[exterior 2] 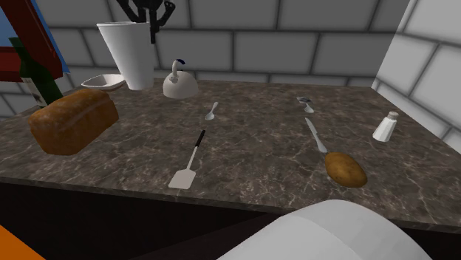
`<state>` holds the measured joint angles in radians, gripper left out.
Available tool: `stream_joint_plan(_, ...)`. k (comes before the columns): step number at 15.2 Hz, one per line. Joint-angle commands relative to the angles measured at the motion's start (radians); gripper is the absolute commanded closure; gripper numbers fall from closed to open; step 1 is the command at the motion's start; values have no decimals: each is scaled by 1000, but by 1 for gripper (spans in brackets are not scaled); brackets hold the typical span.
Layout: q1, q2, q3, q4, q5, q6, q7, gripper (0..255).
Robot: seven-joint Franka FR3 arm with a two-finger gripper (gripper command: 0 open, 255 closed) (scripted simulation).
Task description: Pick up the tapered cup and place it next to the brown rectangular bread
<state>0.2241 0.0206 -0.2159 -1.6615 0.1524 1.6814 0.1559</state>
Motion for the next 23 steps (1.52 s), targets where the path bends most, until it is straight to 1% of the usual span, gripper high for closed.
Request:
stream_joint_plan(1, 19, 24, 18, 31, 4, -2, 39, 255)
stream_joint_plan(6, 68, 120, 62, 152, 16, -13, 135, 255)
stream_joint_plan(12, 122, 267, 103, 352, 23, -51, 241, 255)
stream_joint_plan(23, 129, 243, 105, 170, 23, 106, 221, 255)
